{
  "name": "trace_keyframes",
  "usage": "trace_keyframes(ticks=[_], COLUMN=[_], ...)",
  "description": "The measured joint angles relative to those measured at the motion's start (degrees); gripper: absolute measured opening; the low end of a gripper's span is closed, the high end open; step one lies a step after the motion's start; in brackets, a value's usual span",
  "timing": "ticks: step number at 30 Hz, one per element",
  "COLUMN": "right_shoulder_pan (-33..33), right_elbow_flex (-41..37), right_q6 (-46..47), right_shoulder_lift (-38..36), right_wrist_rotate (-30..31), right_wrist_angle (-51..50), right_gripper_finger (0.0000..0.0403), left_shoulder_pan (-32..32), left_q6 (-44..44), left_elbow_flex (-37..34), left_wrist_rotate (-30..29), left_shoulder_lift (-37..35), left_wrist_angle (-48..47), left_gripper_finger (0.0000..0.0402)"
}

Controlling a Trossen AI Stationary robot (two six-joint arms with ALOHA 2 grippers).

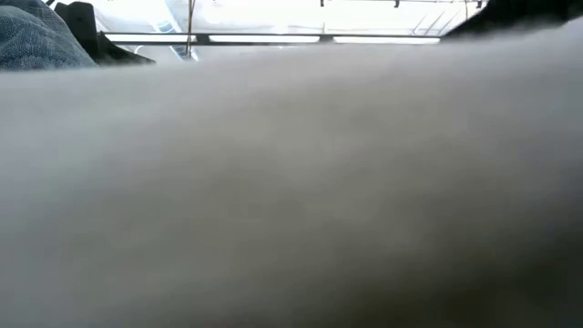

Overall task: Sort clothes
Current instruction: Put the light blue shirt into the blue laundry bin

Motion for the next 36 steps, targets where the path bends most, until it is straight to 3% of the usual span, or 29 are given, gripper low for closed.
trace_keyframes(ticks=[7,13,21,29,36], right_shoulder_pan=[3.10,2.71,1.16,-1.04,-3.05], right_elbow_flex=[4.92,11.36,28.04,38.63,41.24], right_q6=[-0.21,6.75,11.23,0.38,-5.42], right_shoulder_lift=[14.04,26.89,43.25,56.27,65.07], right_wrist_rotate=[-0.69,-1.10,-10.45,-13.70,-15.18], right_wrist_angle=[-0.19,-1.25,-14.70,-17.12,-16.79], right_gripper_finger=[0.0160,0.0168,0.0229,0.0309,0.0308], left_shoulder_pan=[-0.02,0.00,-0.01,-0.02,0.00], left_q6=[0.00,0.00,0.01,0.00,0.02], left_elbow_flex=[0.00,-0.02,-0.01,-0.02,-0.02], left_wrist_rotate=[0.00,0.00,0.00,0.00,0.00], left_shoulder_lift=[0.00,0.00,-0.01,0.00,0.00], left_wrist_angle=[0.01,0.01,0.01,0.01,0.01], left_gripper_finger=[0.0106,0.0106,0.0106,0.0106,0.0106])
